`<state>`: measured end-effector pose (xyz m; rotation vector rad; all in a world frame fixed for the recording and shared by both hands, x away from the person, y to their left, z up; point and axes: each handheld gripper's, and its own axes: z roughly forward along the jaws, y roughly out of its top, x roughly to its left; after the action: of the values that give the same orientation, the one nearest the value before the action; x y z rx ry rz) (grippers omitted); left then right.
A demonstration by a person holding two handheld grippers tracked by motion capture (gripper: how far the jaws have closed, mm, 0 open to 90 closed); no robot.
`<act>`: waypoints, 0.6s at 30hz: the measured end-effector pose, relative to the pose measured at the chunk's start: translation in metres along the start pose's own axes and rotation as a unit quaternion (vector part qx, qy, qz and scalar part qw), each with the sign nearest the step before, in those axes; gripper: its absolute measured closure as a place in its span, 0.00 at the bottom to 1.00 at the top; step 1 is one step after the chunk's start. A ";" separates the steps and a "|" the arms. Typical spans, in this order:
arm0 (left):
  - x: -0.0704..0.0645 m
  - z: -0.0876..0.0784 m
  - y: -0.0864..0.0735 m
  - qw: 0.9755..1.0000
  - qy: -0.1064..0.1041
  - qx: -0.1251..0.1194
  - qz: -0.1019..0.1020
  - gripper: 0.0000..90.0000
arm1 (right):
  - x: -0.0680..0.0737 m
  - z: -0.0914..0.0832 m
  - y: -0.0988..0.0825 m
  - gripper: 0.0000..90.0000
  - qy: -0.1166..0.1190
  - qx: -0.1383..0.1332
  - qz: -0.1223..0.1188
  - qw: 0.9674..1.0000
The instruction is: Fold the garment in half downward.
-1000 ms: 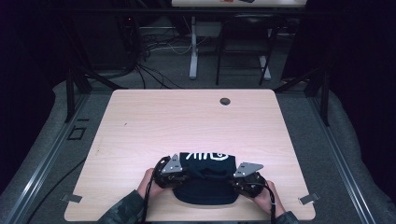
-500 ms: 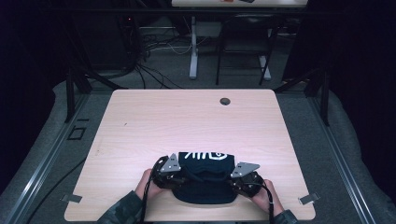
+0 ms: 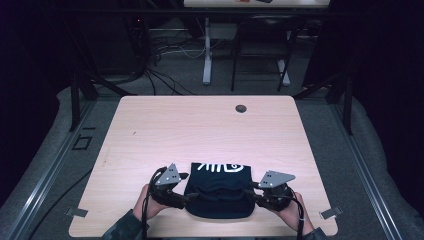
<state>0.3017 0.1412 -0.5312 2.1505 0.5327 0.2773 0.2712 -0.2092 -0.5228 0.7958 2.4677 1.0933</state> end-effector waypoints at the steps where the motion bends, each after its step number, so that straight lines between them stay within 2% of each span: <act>1: 0.000 -0.004 0.002 1.000 0.004 -0.009 -0.001 0.26 | 0.000 -0.001 0.001 0.74 -0.003 -0.004 0.004 1.000; 5: 0.006 -0.014 0.007 0.999 0.023 -0.034 -0.007 0.26 | -0.005 -0.004 0.005 0.72 -0.012 -0.018 0.015 1.000; 8: 0.012 -0.013 0.011 0.998 0.037 -0.045 -0.019 0.25 | -0.008 -0.003 0.012 0.71 -0.018 -0.028 0.025 0.999; 11: 0.015 -0.001 0.016 0.998 0.051 -0.042 -0.025 0.25 | -0.008 0.004 0.020 0.72 -0.014 -0.033 0.032 0.999; 13: 0.017 0.008 0.019 0.997 0.048 -0.040 -0.036 0.24 | -0.008 0.006 0.022 0.71 -0.011 -0.031 0.033 0.999; 14: 0.017 0.015 0.020 0.998 0.046 -0.034 -0.040 0.24 | -0.009 0.010 0.024 0.72 -0.007 -0.031 0.035 0.999; 15: 0.018 0.027 0.019 0.998 0.046 -0.018 -0.038 0.23 | -0.009 0.019 0.027 0.71 0.002 -0.029 0.047 0.998; 17: 0.017 0.035 0.015 0.998 0.037 -0.002 -0.041 0.23 | -0.007 0.026 0.028 0.70 0.006 -0.021 0.047 0.999; 18: 0.017 0.035 0.015 0.998 0.037 -0.002 -0.041 0.22 | -0.007 0.026 0.028 0.70 0.006 -0.021 0.047 0.999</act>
<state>0.3339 0.1159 -0.5399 2.1161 0.6605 0.3142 0.2998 -0.1829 -0.5183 0.9034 2.4306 1.1832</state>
